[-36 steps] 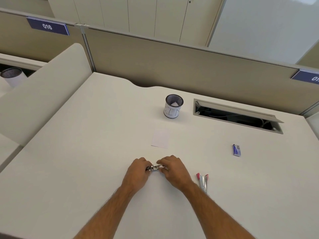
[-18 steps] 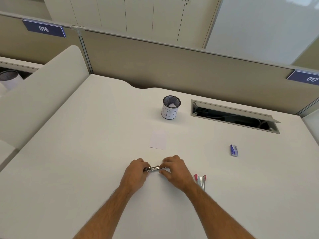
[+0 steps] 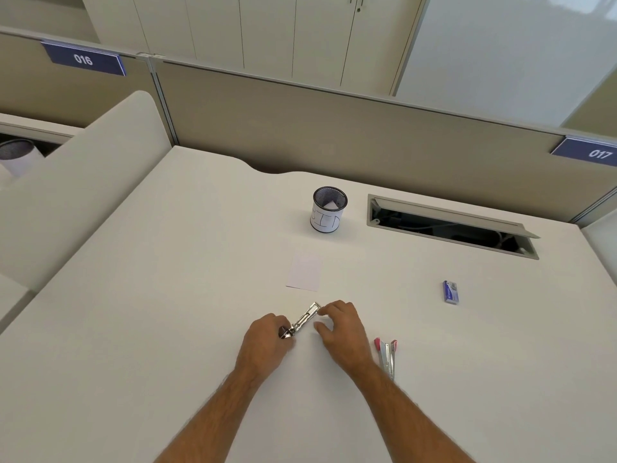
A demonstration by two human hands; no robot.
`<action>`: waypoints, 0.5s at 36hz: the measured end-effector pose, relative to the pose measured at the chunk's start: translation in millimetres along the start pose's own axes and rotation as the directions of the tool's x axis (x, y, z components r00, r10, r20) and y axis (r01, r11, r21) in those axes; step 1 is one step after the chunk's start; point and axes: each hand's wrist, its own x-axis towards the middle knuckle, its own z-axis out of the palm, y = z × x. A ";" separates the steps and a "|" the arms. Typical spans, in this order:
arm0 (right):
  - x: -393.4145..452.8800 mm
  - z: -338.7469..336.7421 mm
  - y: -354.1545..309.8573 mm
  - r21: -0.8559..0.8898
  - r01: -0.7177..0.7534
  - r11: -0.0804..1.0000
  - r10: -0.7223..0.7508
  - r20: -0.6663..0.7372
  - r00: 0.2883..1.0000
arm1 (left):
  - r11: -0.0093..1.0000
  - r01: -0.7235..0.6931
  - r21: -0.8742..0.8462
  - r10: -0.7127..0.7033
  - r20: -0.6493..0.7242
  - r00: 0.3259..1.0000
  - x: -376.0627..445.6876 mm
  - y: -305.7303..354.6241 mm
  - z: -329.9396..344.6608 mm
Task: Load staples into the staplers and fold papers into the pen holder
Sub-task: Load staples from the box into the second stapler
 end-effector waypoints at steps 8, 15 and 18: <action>-18.1 6.8 -28.6 0.351 -0.089 0.932 0.045 0.132 0.990 | 0.996 0.007 -0.093 -0.011 -0.042 0.999 -4.7 1.1 9.9; -14.4 16.9 -37.2 0.175 -0.079 0.981 0.066 0.078 0.995 | 0.997 0.011 -0.071 -0.013 -0.033 0.999 -7.6 4.2 11.0; -9.8 18.0 -38.9 0.164 -0.132 0.978 0.128 0.037 0.991 | 0.995 0.047 -0.086 -0.049 -0.027 0.998 -9.3 5.7 11.0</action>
